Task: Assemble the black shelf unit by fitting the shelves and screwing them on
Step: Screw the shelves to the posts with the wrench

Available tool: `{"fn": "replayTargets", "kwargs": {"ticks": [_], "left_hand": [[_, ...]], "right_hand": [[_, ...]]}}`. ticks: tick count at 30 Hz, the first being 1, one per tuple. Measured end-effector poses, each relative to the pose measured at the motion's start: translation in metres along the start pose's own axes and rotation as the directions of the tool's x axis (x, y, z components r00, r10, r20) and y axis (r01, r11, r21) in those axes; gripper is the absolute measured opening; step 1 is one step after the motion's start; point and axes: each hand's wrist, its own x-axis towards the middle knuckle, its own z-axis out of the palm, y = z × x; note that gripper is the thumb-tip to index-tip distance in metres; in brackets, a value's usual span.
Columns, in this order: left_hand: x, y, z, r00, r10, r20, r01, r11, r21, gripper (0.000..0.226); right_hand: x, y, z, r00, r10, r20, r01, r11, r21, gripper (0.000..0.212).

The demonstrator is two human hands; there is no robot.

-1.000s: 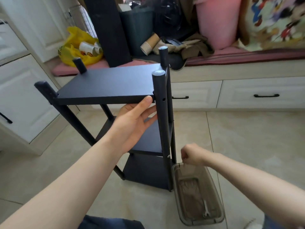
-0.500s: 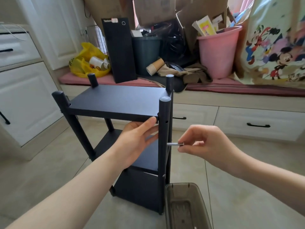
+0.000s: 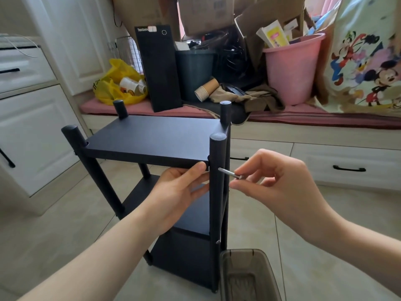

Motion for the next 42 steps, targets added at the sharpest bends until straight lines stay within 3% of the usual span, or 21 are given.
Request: {"fn": "replayTargets", "kwargs": {"ticks": [9,14,21,37,42], "left_hand": [[0.002,0.000,-0.003,1.000,-0.023,0.015,0.023,0.999,-0.033,0.038],[0.002,0.002,0.001,0.998,-0.055,-0.016,0.054,0.998,-0.038,0.024],[0.003,0.002,0.008,0.994,-0.084,-0.075,0.079,0.995,-0.064,0.055],[0.003,0.000,0.012,0.981,-0.031,-0.189,0.034,0.999,0.013,0.024],[0.001,0.001,0.013,0.983,-0.005,-0.184,0.013,0.999,0.039,0.025]], "right_hand": [[0.002,0.001,0.000,1.000,-0.011,0.009,0.012,0.999,-0.042,0.024],[0.002,0.000,-0.003,0.999,0.025,0.019,-0.026,0.999,0.026,0.019],[-0.002,-0.003,0.005,0.999,0.039,0.025,-0.038,0.999,-0.019,0.026],[-0.002,-0.004,0.007,1.000,0.011,-0.007,-0.012,0.998,-0.061,0.025],[-0.003,-0.005,0.008,1.000,0.003,-0.003,-0.003,0.999,-0.051,0.025]]}}
